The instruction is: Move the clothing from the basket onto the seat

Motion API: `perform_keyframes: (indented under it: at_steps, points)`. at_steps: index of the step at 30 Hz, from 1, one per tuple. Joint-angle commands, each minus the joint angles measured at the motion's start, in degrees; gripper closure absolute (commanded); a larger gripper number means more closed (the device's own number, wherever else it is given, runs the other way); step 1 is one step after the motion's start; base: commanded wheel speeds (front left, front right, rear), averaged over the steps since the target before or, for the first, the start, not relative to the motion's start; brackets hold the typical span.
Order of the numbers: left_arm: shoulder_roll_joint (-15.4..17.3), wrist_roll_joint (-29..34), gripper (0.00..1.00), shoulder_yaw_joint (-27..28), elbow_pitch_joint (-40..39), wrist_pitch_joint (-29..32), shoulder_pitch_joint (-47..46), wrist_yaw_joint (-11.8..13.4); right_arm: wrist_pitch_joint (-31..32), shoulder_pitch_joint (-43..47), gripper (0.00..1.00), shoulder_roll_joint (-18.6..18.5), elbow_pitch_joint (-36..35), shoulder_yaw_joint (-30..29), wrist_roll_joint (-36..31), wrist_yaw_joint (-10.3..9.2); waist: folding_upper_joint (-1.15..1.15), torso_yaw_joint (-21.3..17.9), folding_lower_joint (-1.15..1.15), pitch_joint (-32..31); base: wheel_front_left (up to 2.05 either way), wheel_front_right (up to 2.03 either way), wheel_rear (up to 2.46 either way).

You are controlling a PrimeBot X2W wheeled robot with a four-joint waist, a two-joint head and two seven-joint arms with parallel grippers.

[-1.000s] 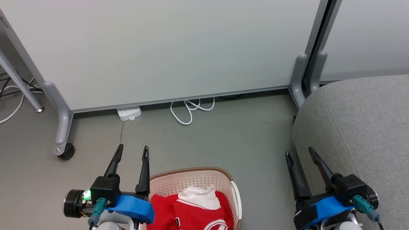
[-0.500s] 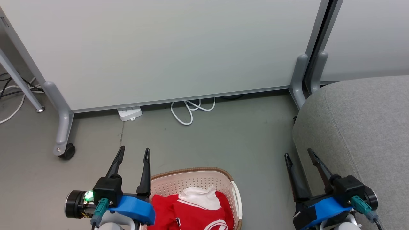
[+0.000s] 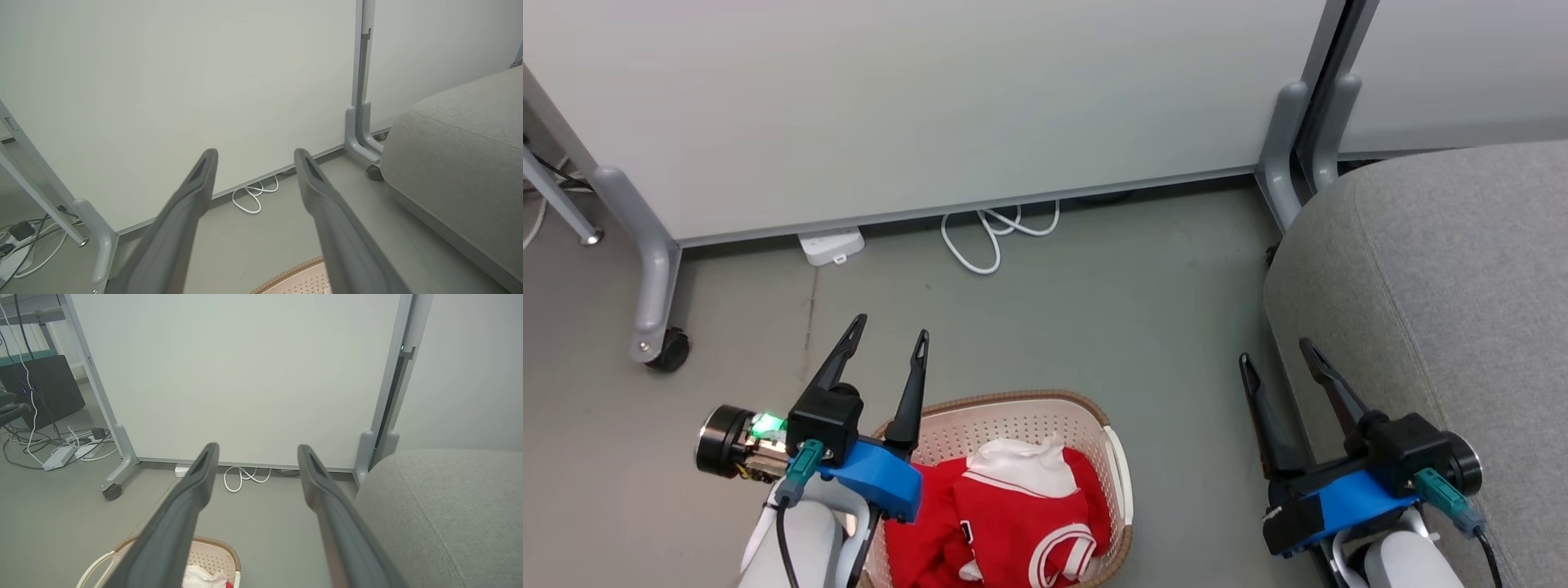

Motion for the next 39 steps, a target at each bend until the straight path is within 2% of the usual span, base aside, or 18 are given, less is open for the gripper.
perform_keyframes:
  at_steps: [1,8,22,33,39]
  points:
    - [0.8,0.5,0.0,-0.7,1.2,-0.2,-2.3,-0.3,-0.2,-1.4,0.0,-0.3,-0.4,0.2,-0.5,0.03,0.0,-1.2,0.0,2.7,0.0,0.0,0.0]
    - [3.7,1.9,0.0,-5.7,7.8,-0.2,-8.0,-1.0,-0.2,-5.3,0.0,-0.3,-1.6,0.6,-1.0,0.03,0.0,-3.4,0.0,8.8,0.0,0.0,0.0]
    - [9.4,-0.1,0.0,-21.6,24.8,-0.2,-21.0,-1.0,-0.2,-13.1,0.0,-0.3,-4.7,0.8,-1.0,0.02,0.0,-7.9,0.0,23.3,0.0,0.0,0.0]
    - [11.3,-2.3,0.0,-36.3,40.1,0.5,-30.8,-1.1,-0.2,-18.5,0.0,-0.3,-7.0,1.0,-0.4,0.02,0.0,-10.6,0.0,34.2,0.0,0.0,0.0]
    - [11.9,-4.0,0.0,-44.2,45.8,3.9,-34.6,-1.1,-0.2,-20.3,0.0,-0.3,-7.9,0.6,-0.4,0.03,0.0,-11.6,0.0,39.0,0.0,0.0,0.0]
